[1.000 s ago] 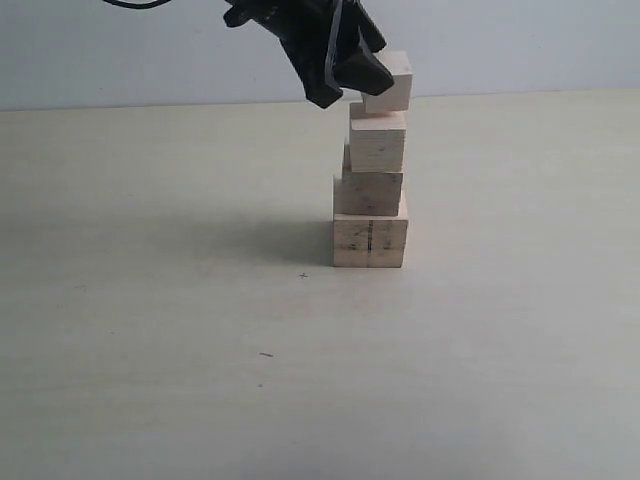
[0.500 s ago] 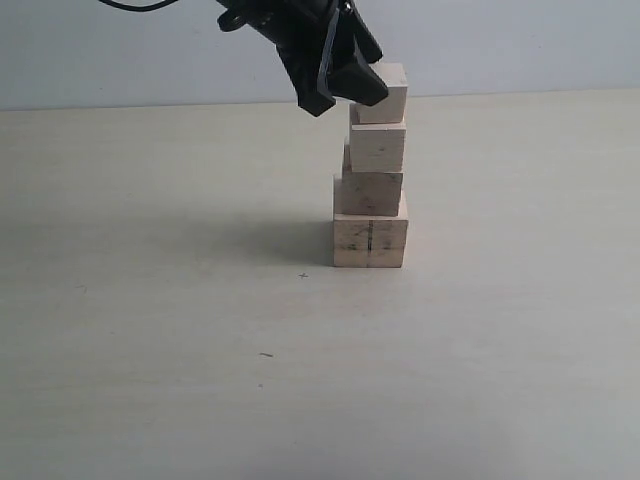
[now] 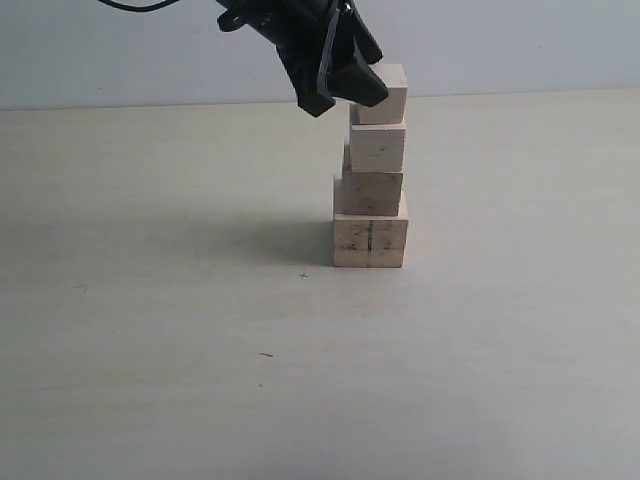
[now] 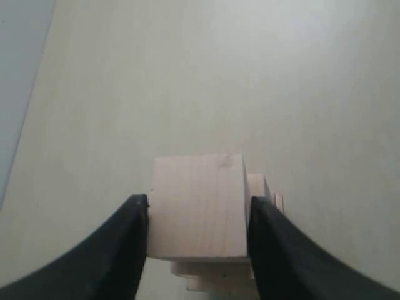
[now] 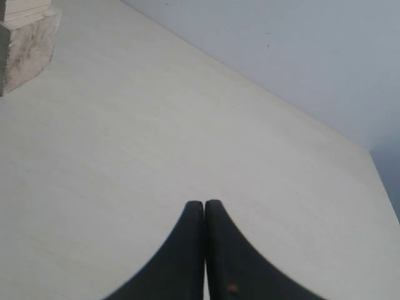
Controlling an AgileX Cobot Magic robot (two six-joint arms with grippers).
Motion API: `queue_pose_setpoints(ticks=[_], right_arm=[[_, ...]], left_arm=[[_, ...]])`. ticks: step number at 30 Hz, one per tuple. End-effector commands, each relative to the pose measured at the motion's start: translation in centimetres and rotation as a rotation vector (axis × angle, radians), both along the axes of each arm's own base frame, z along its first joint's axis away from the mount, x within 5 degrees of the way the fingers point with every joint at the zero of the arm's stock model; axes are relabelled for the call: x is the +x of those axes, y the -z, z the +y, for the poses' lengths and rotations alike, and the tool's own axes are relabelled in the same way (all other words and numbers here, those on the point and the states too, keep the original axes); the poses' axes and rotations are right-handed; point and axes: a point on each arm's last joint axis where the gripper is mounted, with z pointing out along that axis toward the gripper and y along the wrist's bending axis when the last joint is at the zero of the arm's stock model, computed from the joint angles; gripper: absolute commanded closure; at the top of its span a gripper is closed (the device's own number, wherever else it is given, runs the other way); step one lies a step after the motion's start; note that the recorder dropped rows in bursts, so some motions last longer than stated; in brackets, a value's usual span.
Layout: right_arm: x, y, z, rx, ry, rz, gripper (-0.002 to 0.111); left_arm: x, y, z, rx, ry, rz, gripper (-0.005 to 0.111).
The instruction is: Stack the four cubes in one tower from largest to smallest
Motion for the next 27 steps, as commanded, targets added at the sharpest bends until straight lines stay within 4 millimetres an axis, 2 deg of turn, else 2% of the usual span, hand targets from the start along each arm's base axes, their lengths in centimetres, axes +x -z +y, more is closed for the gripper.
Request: queue_pose_setpoints(ticks=[1,3,4,7,11,13,16,22,27], right_arm=[[-0.1,0.1,0.0,0.002,-0.001,-0.002,0.108],[-0.1,0.1,0.0,0.002,-0.001,-0.002,0.108],[-0.1,0.1,0.0,0.002,-0.001,-0.002,0.108],[-0.1,0.1,0.0,0.002,-0.001,-0.002,0.108],[-0.1,0.1,0.0,0.002,-0.001,-0.002,0.108],[-0.1,0.1,0.0,0.002,-0.001,-0.002,0.108],[-0.1,0.1,0.0,0.002,-0.001,-0.002,0.108],[-0.1,0.1,0.0,0.002,-0.001,-0.002,0.108],[-0.1,0.1,0.0,0.002,-0.001,-0.002,0.108]], left_arm=[[-0.4,-0.5,0.0,-0.003,0.012,-0.002,0.107],[-0.4,-0.5,0.0,-0.001,0.017,0.003,0.102],[-0.4,-0.5,0.0,-0.001,0.017,0.003,0.092],[-0.4,-0.5,0.0,-0.001,0.017,0.003,0.074],[-0.4,-0.5,0.0,-0.001,0.017,0.003,0.04],[-0.4,-0.5,0.0,-0.002,0.014,0.0,0.03],[-0.2,-0.6,0.0,-0.01,0.002,-0.014,0.026],[-0.2,-0.8,0.0,-0.015,-0.004,-0.023,0.026],[-0.7,-2.3,0.5,-0.033,-0.007,-0.052,0.026]])
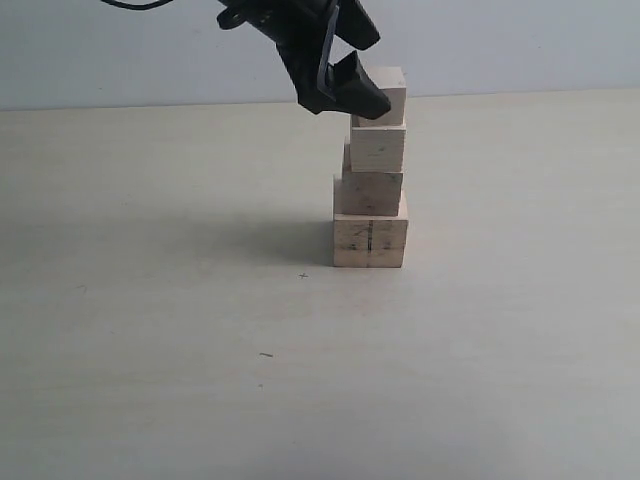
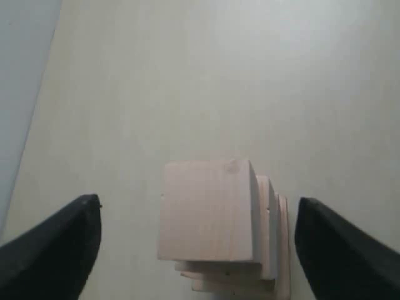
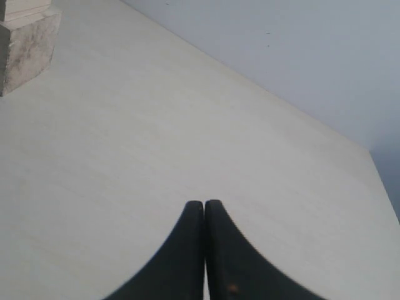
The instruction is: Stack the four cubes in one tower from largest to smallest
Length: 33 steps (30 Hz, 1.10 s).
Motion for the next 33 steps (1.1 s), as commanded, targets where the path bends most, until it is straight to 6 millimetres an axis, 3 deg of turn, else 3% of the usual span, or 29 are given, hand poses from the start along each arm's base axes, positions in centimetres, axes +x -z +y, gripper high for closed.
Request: queue_pose_setpoints(ticks=[1,7,11,13,15,18,20,23,26,28,30,33], right_arm=[[-0.1,0.1,0.0,0.002,-0.001,-0.002,0.108],[-0.1,0.1,0.0,0.002,-0.001,-0.002,0.108],[-0.1,0.1,0.0,0.002,-0.001,-0.002,0.108],[-0.1,0.1,0.0,0.002,-0.001,-0.002,0.108],[-0.1,0.1,0.0,0.002,-0.001,-0.002,0.108],[-0.1,0.1,0.0,0.002,-0.001,-0.002,0.108],[-0.1,0.1,0.0,0.002,-0.001,-0.002,0.108],[-0.1,0.1,0.0,0.002,-0.001,-0.002,0.108],[-0.1,0.1,0.0,0.002,-0.001,-0.002,0.108],[-0.1,0.1,0.0,0.002,-0.001,-0.002,0.108],[-0.1,0.1,0.0,0.002,-0.001,-0.002,0.108],[-0.1,0.1,0.0,0.002,-0.001,-0.002,0.108]], left_arm=[[-0.7,-2.2,0.5,-0.028,-0.001,-0.043,0.026],[-2.5,-5.7,2.0,-0.003,0.013,-0.1,0.026],[-4.3,-8.9,3.7,0.013,-0.08,-0.099,0.029],[-5.1,-10.7,5.0,0.028,-0.17,-0.117,0.041],[-5.7,-12.1,6.3,0.048,-0.26,-0.144,0.063],[-5.9,-13.9,8.8,0.037,-0.407,-0.149,0.106],[-5.3,-14.2,10.6,-0.002,-0.51,-0.092,0.107],[-3.9,-13.3,13.9,-0.045,-0.674,0.011,0.107],[-1.8,-10.5,18.5,-0.112,-0.934,0.084,0.107],[-0.7,-8.1,22.6,-0.191,-1.162,0.143,0.107],[-0.8,-6.0,26.9,-0.254,-1.365,0.213,0.107],[-2.9,-3.8,32.0,-0.323,-1.585,0.261,0.107]])
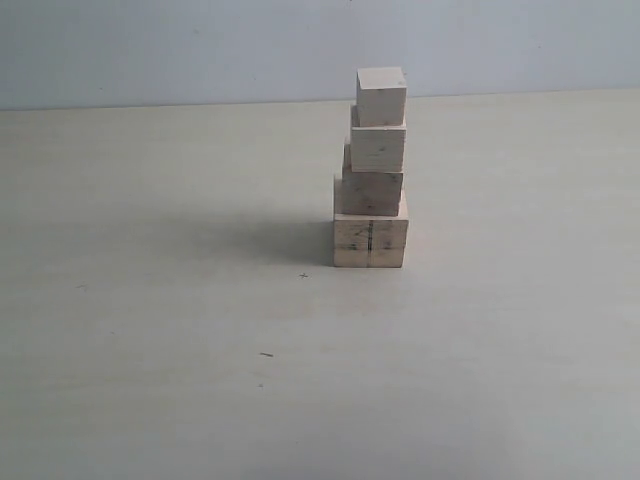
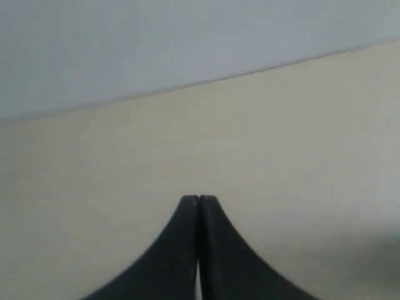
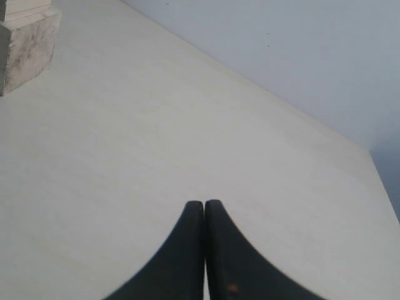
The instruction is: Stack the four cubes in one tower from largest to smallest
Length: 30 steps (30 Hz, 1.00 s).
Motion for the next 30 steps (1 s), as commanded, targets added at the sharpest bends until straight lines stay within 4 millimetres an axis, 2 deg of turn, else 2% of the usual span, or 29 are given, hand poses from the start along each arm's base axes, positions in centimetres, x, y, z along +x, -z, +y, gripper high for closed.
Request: queue_pose_setpoints(ticks=[1,4,7,9,11,14,18,21,25,28,30], right_arm=[[-0.1,0.1,0.0,0.002,-0.001,-0.002,0.108],[-0.1,0.1,0.0,0.002,-0.001,-0.002,0.108],[-0.1,0.1,0.0,0.002,-0.001,-0.002,0.108],[-0.1,0.1,0.0,0.002,-0.001,-0.002,0.108],[-0.1,0.1,0.0,0.002,-0.001,-0.002,0.108],[-0.1,0.1,0.0,0.002,-0.001,-0.002,0.108],[-0.1,0.1,0.0,0.002,-0.001,-0.002,0.108],[-0.1,0.1,0.0,0.002,-0.001,-0.002,0.108],[-0.1,0.1,0.0,0.002,-0.001,-0.002,0.108],[-0.1,0.1,0.0,0.002,-0.001,-0.002,0.108],[-0.1,0.1,0.0,0.002,-0.001,-0.002,0.108]], left_arm=[[-3.3,2.4,7.5,-0.105,-0.359,-0.021,0.107],[-7.0,2.0,10.4,-0.13,-0.53,-0.171,0.107],[-11.3,1.5,11.2,-0.243,-0.699,-0.283,0.107],[-13.1,1.6,10.4,-0.319,-0.741,-0.348,0.107],[-14.7,1.9,8.7,-0.35,-0.707,-0.402,0.107],[-16.9,2.2,6.2,-0.301,-0.572,-0.47,0.107],[-20.8,2.5,4.4,-0.177,-0.423,-0.614,0.107],[-24.0,3.7,4.1,-0.193,-0.427,-0.757,0.107],[-27.5,8.0,3.8,-0.165,-0.421,-0.865,0.107],[-28.6,11.4,3.6,-0.154,-0.413,-0.812,0.107],[-29.1,12.4,3.5,-0.163,-0.413,-0.8,0.107]])
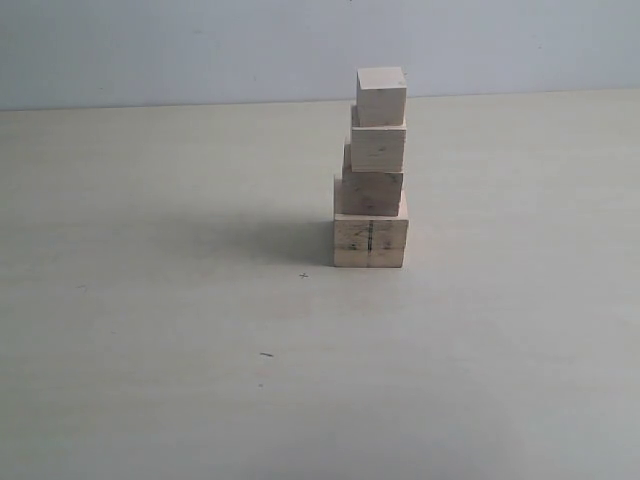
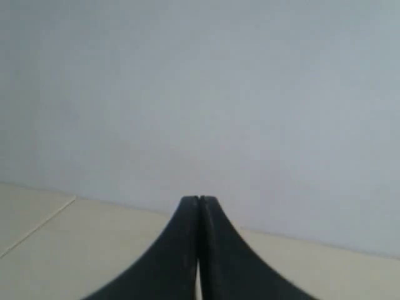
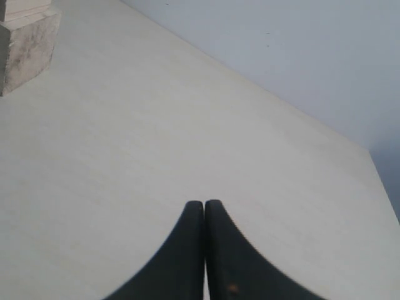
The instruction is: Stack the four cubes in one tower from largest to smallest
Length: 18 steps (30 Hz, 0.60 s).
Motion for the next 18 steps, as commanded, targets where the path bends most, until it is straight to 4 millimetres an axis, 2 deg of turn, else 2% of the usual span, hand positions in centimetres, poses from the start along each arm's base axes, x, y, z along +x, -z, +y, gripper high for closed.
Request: queue_pose_setpoints(ticks=[1,3,5,7,9,18], right_arm=[[-0.1,0.1,0.0,0.002,-0.001,-0.002,0.108],[-0.1,0.1,0.0,0.002,-0.001,-0.002,0.108],[-0.1,0.1,0.0,0.002,-0.001,-0.002,0.108],[-0.1,0.1,0.0,0.002,-0.001,-0.002,0.108],[-0.1,0.1,0.0,0.002,-0.001,-0.002,0.108],[-0.1,0.1,0.0,0.002,-0.001,-0.002,0.108]], left_arm=[[-1.1,2.7,-0.2,0.004,0.013,0.007,0.107],[-1.4,2.5,-0.2,-0.005,0.01,-0.029,0.107],[-1.4,2.9,-0.4,0.052,0.022,0.019,0.107],[-1.3,4.6,-0.7,0.112,0.069,0.16,0.107],[-1.3,6.5,-1.0,0.101,0.105,0.264,0.107],[-1.3,5.9,-0.9,0.073,0.09,0.205,0.107]])
